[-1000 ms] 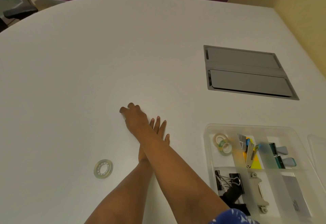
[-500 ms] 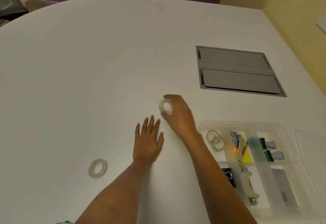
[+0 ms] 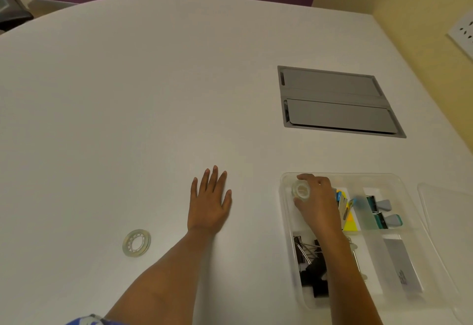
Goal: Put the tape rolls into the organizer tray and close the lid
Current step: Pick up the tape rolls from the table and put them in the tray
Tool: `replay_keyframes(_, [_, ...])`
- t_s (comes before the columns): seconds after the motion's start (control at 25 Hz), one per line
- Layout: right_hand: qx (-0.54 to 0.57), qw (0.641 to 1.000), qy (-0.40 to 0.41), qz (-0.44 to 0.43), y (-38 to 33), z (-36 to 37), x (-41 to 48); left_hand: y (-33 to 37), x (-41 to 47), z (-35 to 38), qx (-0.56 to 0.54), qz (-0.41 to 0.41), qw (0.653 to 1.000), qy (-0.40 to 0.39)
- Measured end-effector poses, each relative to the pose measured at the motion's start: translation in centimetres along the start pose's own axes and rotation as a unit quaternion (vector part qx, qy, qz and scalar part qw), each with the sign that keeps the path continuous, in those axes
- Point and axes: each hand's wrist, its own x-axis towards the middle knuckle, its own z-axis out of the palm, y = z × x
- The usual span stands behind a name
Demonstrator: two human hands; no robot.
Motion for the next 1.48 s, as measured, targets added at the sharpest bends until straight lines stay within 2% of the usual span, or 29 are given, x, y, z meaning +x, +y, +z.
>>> replay_keyframes(0.28, [0.005, 0.999, -0.042, 0.011, 0.3, 1.5, 0.4, 0.0, 0.0, 0.0, -0.010, 0.002, 1.000, -0.001])
replay_keyframes(0.92, [0.058, 0.998, 0.018, -0.016, 0.6, 1.9, 0.2, 0.1, -0.1, -0.2, -0.007, -0.001, 1.000, -0.006])
replay_keyframes(1.12, [0.042, 0.999, -0.015, -0.009, 0.2, 1.2, 0.1, -0.1, -0.2, -0.1, -0.012, -0.001, 1.000, -0.007])
replay_keyframes(1.2, [0.043, 0.999, 0.021, -0.015, -0.7, 0.3, -0.1, 0.0, -0.1, 0.0, -0.005, 0.004, 1.000, 0.004])
replay_keyframes(1.32, [0.092, 0.990, 0.078, -0.066, -4.1, -1.3, -0.4, -0.1, 0.0, -0.1, 0.001, -0.001, 1.000, -0.006])
replay_keyframes(1.4, [0.126, 0.983, 0.044, -0.127, -7.3, -1.5, -0.8, 0.0, -0.4, -0.5, -0.002, 0.021, 1.000, -0.009])
replay_keyframes(1.48, [0.142, 0.972, -0.025, -0.183, -11.1, -0.2, -1.8, 1.1, -0.4, -1.2, 0.025, 0.029, 0.999, -0.010])
